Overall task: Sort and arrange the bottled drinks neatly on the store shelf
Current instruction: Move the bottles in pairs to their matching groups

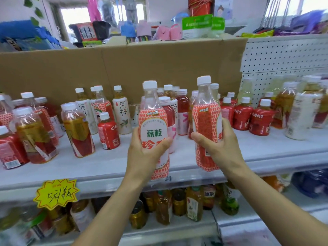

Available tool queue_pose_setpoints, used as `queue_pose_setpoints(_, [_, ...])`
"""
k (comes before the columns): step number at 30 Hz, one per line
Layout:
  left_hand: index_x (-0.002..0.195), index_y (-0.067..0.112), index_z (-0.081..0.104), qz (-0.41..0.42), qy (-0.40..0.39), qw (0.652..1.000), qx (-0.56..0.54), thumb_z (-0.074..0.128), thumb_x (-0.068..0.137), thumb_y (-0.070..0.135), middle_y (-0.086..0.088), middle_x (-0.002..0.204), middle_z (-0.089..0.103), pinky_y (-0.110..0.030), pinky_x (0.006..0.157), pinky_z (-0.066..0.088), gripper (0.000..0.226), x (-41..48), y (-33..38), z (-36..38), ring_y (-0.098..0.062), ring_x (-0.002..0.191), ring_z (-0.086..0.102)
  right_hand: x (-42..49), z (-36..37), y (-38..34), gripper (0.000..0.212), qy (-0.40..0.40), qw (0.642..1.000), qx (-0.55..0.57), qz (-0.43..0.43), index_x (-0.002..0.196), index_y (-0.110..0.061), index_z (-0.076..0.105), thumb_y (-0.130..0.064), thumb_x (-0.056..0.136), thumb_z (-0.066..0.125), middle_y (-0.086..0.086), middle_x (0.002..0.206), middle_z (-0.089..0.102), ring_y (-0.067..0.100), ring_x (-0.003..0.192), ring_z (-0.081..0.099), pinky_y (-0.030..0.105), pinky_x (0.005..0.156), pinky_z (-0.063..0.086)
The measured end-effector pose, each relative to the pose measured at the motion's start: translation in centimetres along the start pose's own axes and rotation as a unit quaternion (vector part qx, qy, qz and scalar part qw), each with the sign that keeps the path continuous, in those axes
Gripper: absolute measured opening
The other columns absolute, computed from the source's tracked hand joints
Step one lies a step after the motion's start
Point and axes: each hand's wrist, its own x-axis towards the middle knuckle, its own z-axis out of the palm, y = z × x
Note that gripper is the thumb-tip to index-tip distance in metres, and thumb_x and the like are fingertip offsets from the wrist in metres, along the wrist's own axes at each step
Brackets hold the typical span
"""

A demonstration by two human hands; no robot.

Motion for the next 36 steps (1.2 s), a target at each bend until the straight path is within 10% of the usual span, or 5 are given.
queue_pose_setpoints(10, [0.117, 0.043, 0.049, -0.055, -0.017, 0.998, -0.039, 0.084, 0.074, 0.038, 0.012, 0.105, 0.07, -0.033, 0.079, 0.058, 0.055, -9.3, 0.7, 12.2, -0.007, 0.092, 0.07, -6.1, -14.3, 1.8, 0.054, -0.011, 1.0, -0.024, 0.016, 0.12, -0.025, 0.05, -0.032, 0.076, 0.082, -0.012, 0.103, 0.067, -0.009, 0.088, 0.063, 0.004, 0.07, 0.047])
queue_pose_setpoints(24, [0.113, 0.037, 0.052, -0.085, -0.08, 0.992, -0.054, 0.084, 0.072, 0.045, 0.009, 0.105, 0.07, -0.038, 0.079, 0.06, 0.053, -21.5, 4.7, 33.6, -0.009, 0.09, 0.07, -12.2, -38.9, 4.8, 0.06, 0.037, 0.994, -0.077, 0.068, 0.119, -0.025, 0.048, -0.048, 0.072, 0.079, -0.01, 0.1, 0.066, -0.006, 0.083, 0.063, 0.022, 0.073, 0.047])
queue_pose_setpoints(36, [0.116, 0.035, 0.047, -0.076, -0.138, 0.987, -0.024, 0.081, 0.075, 0.044, 0.01, 0.103, 0.066, -0.037, 0.075, 0.059, 0.054, -19.5, 4.8, 51.4, -0.012, 0.09, 0.068, -6.5, -52.7, 11.8, 0.055, 0.097, 0.988, -0.1, 0.072, 0.121, -0.026, 0.044, -0.041, 0.079, 0.077, -0.017, 0.095, 0.059, -0.017, 0.078, 0.059, 0.003, 0.059, 0.043])
